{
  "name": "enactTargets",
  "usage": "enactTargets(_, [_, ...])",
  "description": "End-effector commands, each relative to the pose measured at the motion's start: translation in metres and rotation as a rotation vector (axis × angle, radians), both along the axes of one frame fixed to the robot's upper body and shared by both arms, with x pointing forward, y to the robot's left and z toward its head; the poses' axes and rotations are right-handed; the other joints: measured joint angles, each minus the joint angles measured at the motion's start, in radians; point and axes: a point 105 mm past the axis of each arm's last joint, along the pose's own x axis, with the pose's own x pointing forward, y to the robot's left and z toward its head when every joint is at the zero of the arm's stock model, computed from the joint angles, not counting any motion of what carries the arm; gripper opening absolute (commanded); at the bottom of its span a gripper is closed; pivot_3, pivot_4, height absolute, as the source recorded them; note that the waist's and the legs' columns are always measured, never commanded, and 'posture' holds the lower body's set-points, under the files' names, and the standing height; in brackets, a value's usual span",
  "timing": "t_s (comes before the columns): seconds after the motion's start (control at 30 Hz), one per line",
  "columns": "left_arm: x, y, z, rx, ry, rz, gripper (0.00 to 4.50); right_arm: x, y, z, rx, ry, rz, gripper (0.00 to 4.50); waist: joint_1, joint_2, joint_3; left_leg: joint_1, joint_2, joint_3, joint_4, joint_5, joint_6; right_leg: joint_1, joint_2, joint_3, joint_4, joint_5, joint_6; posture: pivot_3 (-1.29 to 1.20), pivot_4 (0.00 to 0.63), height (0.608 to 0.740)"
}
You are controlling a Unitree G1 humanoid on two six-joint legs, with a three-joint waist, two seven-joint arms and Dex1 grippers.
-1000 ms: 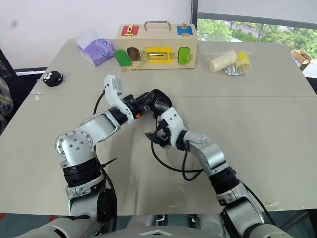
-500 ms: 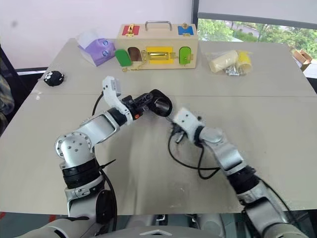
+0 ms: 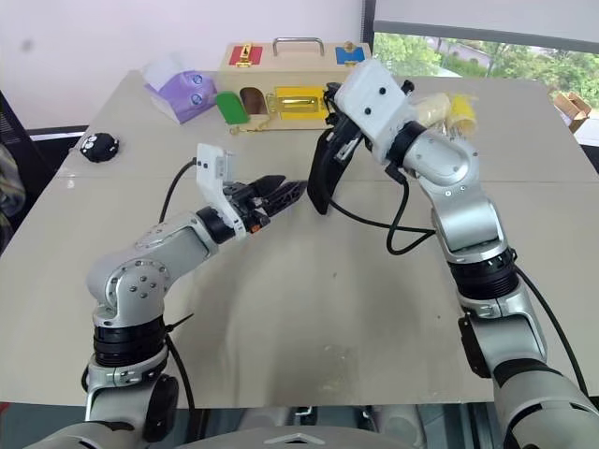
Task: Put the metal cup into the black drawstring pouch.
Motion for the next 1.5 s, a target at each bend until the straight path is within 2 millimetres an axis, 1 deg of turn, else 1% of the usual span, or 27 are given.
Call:
enactTargets(0.03, [-0.005, -0.009, 0.027, 0.032, -0.203, -0.035, 3.22, -0.015, 0.014, 0.021, 0.01, -0.079, 0.087, 0.0, -0.001, 0.0, 0.0, 0.0, 0.0, 0.0, 0.0, 0.0, 0.0, 0.0, 0.0, 0.0, 0.0, 0.0, 0.0, 0.0, 0.15, 0.74])
enactTargets(0.1, [-0.003, -0.012, 0.044, 0.033, -0.315, -0.031, 3.22, -0.021, 0.025, 0.021, 0.009, -0.068, 0.139, 0.0, -0.001, 0.0, 0.0, 0.0, 0.0, 0.0, 0.0, 0.0, 0.0, 0.0, 0.0, 0.0, 0.001, 0.0, 0.0, 0.0, 0.15, 0.74])
enactTargets(0.17, [-0.001, -0.014, 0.054, 0.043, -0.38, -0.021, 3.22, -0.024, 0.032, 0.021, 0.006, -0.062, 0.171, 0.0, -0.001, 0.0, 0.0, 0.001, 0.0, -0.001, 0.0, 0.0, 0.0, 0.0, 0.0, 0.0, 0.002, 0.0, 0.0, 0.0, 0.15, 0.74])
enactTargets(0.37, [0.001, -0.018, 0.061, 0.003, -0.402, -0.029, 3.22, -0.029, 0.041, 0.016, -0.011, -0.043, 0.207, 0.0, -0.003, 0.0, 0.0, 0.001, 0.001, 0.0, 0.0, 0.0, 0.0, 0.0, 0.0, 0.0, 0.001, 0.0, 0.0, 0.0, 0.15, 0.74])
enactTargets(0.53, [0.002, -0.018, 0.059, -0.005, -0.392, -0.04, 3.22, -0.033, 0.044, 0.017, -0.01, -0.041, 0.225, 0.0, -0.003, 0.0, 0.0, 0.0, 0.001, 0.0, 0.0, 0.0, 0.0, 0.0, 0.0, -0.001, 0.001, 0.0, 0.0, 0.0, 0.15, 0.74])
enactTargets(0.57, [0.002, -0.018, 0.059, -0.012, -0.394, -0.04, 2.83, -0.034, 0.044, 0.018, -0.005, -0.042, 0.227, 0.0, -0.003, 0.0, 0.0, 0.001, 0.001, 0.0, 0.0, 0.0, 0.0, 0.0, 0.0, -0.001, 0.001, 0.0, 0.0, 0.0, 0.15, 0.74])
enactTargets(0.6, [0.002, -0.018, 0.06, -0.017, -0.396, -0.042, 2.61, -0.034, 0.044, 0.019, -0.001, -0.042, 0.229, 0.0, -0.003, 0.0, 0.0, 0.001, 0.001, -0.001, 0.0, 0.0, 0.0, 0.0, 0.0, -0.001, 0.001, 0.0, 0.0, 0.0, 0.15, 0.74])
enactTargets(0.67, [0.001, -0.019, 0.064, -0.038, -0.404, -0.048, 1.74, -0.034, 0.044, 0.019, 0.001, -0.04, 0.228, 0.0, -0.003, 0.0, 0.0, 0.001, 0.001, -0.001, 0.0, 0.0, 0.0, 0.0, 0.0, -0.001, 0.002, 0.0, 0.0, 0.0, 0.15, 0.74])
enactTargets(0.73, [0.001, -0.02, 0.064, -0.042, -0.407, -0.049, 0.66, -0.034, 0.043, 0.017, -0.007, -0.038, 0.224, 0.0, -0.003, 0.0, 0.0, 0.001, 0.001, -0.001, 0.0, 0.0, 0.0, 0.0, 0.0, -0.001, 0.002, 0.0, 0.0, 0.0, 0.15, 0.74])
enactTargets(0.77, [0.001, -0.019, 0.063, -0.039, -0.404, -0.048, 0.23, -0.034, 0.043, 0.016, -0.01, -0.038, 0.222, 0.0, -0.003, 0.0, 0.0, 0.001, 0.001, -0.001, 0.0, 0.0, 0.0, 0.0, 0.0, -0.001, 0.002, 0.0, 0.0, 0.0, 0.15, 0.74])
enactTargets(0.8, [0.001, -0.019, 0.061, -0.032, -0.399, -0.047, 0.02, -0.034, 0.043, 0.016, -0.01, -0.039, 0.22, 0.0, -0.003, 0.0, 0.0, 0.001, 0.001, -0.001, 0.0, 0.0, 0.0, 0.0, 0.0, -0.001, 0.002, 0.0, 0.0, 0.0, 0.15, 0.74])
enactTargets(0.87, [0.002, -0.018, 0.053, -0.005, -0.379, -0.041, 0.02, -0.033, 0.04, 0.022, 0.01, -0.064, 0.21, 0.0, -0.003, 0.0, 0.0, 0.001, 0.001, -0.001, 0.0, 0.0, 0.0, 0.0, 0.0, -0.001, 0.002, 0.0, 0.0, 0.0, 0.15, 0.74])
enactTargets(0.93, [0.005, -0.016, 0.041, 0.051, -0.356, -0.025, 0.02, -0.032, 0.035, 0.043, 0.095, -0.138, 0.181, 0.0, -0.003, 0.0, 0.0, 0.001, 0.001, -0.001, 0.0, 0.0, 0.0, 0.0, 0.0, -0.001, 0.001, 0.0, 0.0, 0.0, 0.15, 0.74])
enactTargets(1.0, [0.007, -0.015, 0.022, 0.135, -0.325, -0.03, 0.02, -0.031, 0.022, 0.08, 0.242, -0.272, 0.12, 0.0, -0.008, 0.0, 0.001, 0.001, 0.001, -0.001, 0.0, 0.0, 0.0, 0.0, 0.0, -0.001, 0.002, 0.0, 0.0, 0.0, 0.15, 0.74])
enactTargets(1.07, [0.005, -0.013, 0.007, 0.159, -0.292, -0.054, 0.02, -0.04, 0.008, 0.111, 0.38, -0.391, 0.105, 0.0, -0.011, 0.001, 0.001, 0.001, 0.0, 0.0, 0.0, 0.0, 0.0, -0.001, 0.0, 0.0, 0.003, 0.0, 0.0, 0.0, 0.15, 0.74])
enactTargets(1.1, [0.006, -0.012, 0.002, 0.165, -0.283, -0.055, 0.02, -0.042, 0.003, 0.119, 0.42, -0.42, 0.107, 0.0, -0.012, 0.001, 0.001, 0.001, 0.001, 0.0, 0.0, 0.0, 0.0, -0.001, 0.0, 0.0, 0.003, 0.0, 0.0, 0.0, 0.15, 0.74])
enactTargets(1.13, [0.007, -0.01, -0.005, 0.187, -0.272, -0.049, 0.02, -0.044, -0.005, 0.129, 0.435, -0.493, 0.068, 0.0, -0.01, 0.001, 0.001, 0.001, 0.001, 0.0, 0.0, 0.0, 0.0, -0.001, 0.0, 0.0, 0.003, 0.0, 0.0, 0.0, 0.15, 0.74])
enactTargets(1.17, [0.007, -0.007, -0.01, 0.204, -0.264, -0.042, 0.02, -0.045, -0.011, 0.134, 0.442, -0.539, 0.042, 0.0, -0.009, 0.001, 0.001, 0.0, 0.001, -0.001, 0.0, 0.0, 0.0, -0.001, 0.0, -0.001, 0.002, 0.0, 0.0, 0.0, 0.15, 0.74])
enactTargets(1.27, [0.007, 0.0, -0.035, 0.268, -0.217, -0.032, 0.02, -0.045, -0.032, 0.146, 0.549, -0.584, -0.014, 0.0, -0.006, 0.001, 0.001, 0.0, 0.0, 0.0, 0.0, 0.0, 0.0, -0.001, 0.0, 0.0, 0.001, 0.0, 0.0, 0.0, 0.15, 0.74])
enactTargets(1.3, [0.006, 0.002, -0.041, 0.284, -0.209, -0.031, 0.02, -0.045, -0.035, 0.148, 0.575, -0.585, -0.018, 0.0, -0.007, 0.001, 0.001, 0.0, 0.0, 0.0, 0.0, 0.0, 0.0, -0.001, 0.0, 0.0, 0.001, 0.0, 0.0, 0.0, 0.15, 0.74])
enactTargets(1.33, [0.004, 0.002, -0.046, 0.285, -0.198, -0.034, 0.02, -0.044, -0.036, 0.149, 0.579, -0.585, -0.022, 0.0, -0.008, 0.001, 0.001, 0.0, 0.001, 0.0, 0.0, 0.0, 0.0, -0.001, 0.0, 0.0, 0.002, 0.0, 0.0, 0.0, 0.15, 0.74])
enactTargets(1.37, [0.004, 0.002, -0.047, 0.272, -0.196, -0.028, 0.02, -0.043, -0.034, 0.147, 0.565, -0.576, -0.014, 0.0, -0.01, 0.001, 0.001, 0.0, 0.001, 0.0, 0.0, 0.0, 0.0, -0.001, 0.0, 0.0, 0.002, 0.0, 0.0, 0.0, 0.15, 0.74])
enactTargets(1.5, [0.003, 0.002, -0.046, 0.257, -0.21, -0.022, 0.02, -0.039, -0.023, 0.137, 0.501, -0.538, 0.02, 0.0, -0.011, 0.002, 0.002, 0.0, 0.001, 0.0, 0.0, 0.0, 0.0, -0.001, 0.0, 0.0, 0.002, 0.0, 0.0, 0.0, 0.15, 0.74])
